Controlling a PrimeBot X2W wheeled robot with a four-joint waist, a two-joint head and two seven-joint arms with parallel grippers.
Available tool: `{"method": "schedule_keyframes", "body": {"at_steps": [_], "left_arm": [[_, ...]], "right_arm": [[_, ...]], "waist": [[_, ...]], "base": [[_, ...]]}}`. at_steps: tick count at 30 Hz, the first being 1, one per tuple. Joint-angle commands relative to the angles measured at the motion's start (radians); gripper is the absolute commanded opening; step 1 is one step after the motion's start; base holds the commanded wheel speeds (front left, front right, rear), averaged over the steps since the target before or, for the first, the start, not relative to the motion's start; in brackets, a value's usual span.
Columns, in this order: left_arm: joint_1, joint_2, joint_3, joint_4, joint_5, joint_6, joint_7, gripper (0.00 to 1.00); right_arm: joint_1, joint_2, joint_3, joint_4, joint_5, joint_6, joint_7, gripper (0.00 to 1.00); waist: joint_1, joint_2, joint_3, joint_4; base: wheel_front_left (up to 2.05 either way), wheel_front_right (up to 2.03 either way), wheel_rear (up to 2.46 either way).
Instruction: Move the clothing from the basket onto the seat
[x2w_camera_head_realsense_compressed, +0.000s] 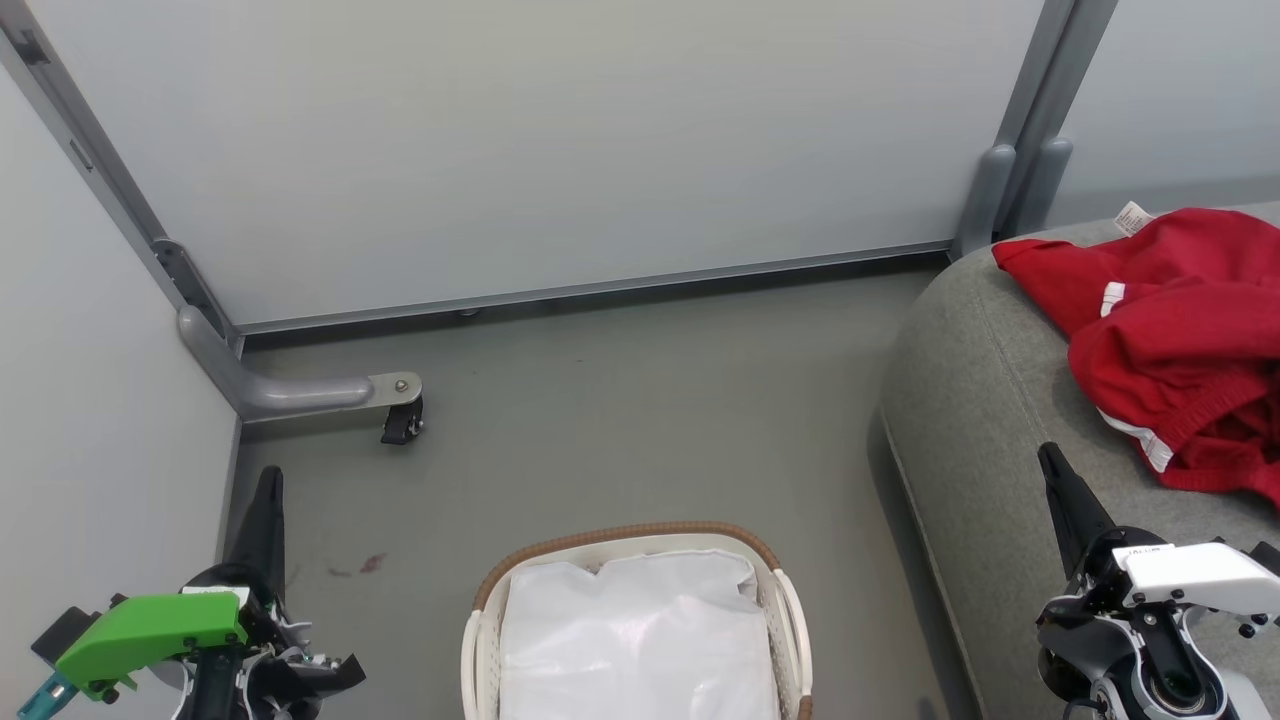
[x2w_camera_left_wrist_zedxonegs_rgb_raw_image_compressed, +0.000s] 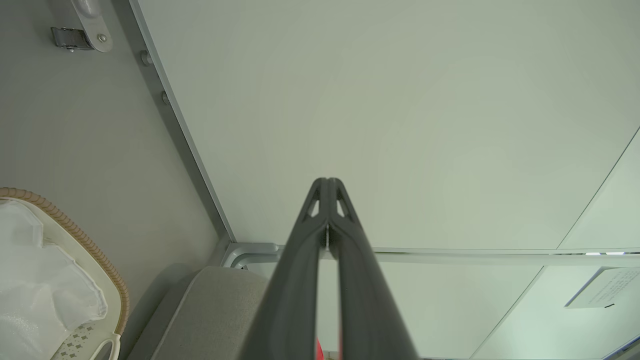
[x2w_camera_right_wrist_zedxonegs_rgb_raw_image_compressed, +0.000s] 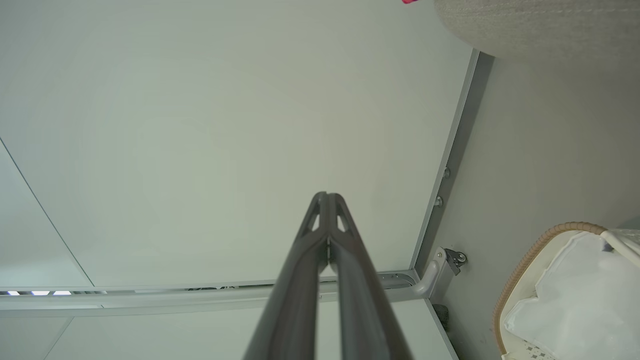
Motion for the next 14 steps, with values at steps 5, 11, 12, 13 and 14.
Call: {"method": "schedule_keyframes", "body": {"at_steps": [5, 11, 12, 13, 14], "left_arm": [[-0.011, 0.007, 0.002, -0.001, -0.003, -0.004, 0.004, 0.0], [-0.011, 0.007, 0.002, -0.001, -0.003, -0.004, 0.004, 0.0], [-0.011, 0.007, 0.002, -0.001, -0.003, -0.004, 0.004, 0.0], [-0.011, 0.007, 0.002, -0.001, -0.003, -0.004, 0.004, 0.0], [-0.011, 0.007, 0.002, -0.001, -0.003, -0.004, 0.004, 0.0]], "right_arm": [[0.011, -0.006, -0.002, -0.003, 0.003, 0.0, 0.003, 0.0], [0.011, -0.006, -0.002, -0.003, 0.003, 0.0, 0.003, 0.0], [0.011, -0.006, -0.002, -0.003, 0.003, 0.0, 0.003, 0.0], [0.011, -0.006, -0.002, -0.003, 0.003, 0.0, 0.003, 0.0], [0.011, -0.006, -0.002, -0.003, 0.003, 0.0, 0.003, 0.0]], "waist": [[0.0, 0.0, 0.0, 0.0], [0.0, 0.0, 0.0, 0.0], [0.0, 0.0, 0.0, 0.0], [0.0, 0.0, 0.0, 0.0], [0.0, 0.0, 0.0, 0.0]], "base": [[0.0, 0.0, 0.0], [0.0, 0.0, 0.0], [0.0, 0.0, 0.0], [0.0, 0.0, 0.0], [0.0, 0.0, 0.0]]}}
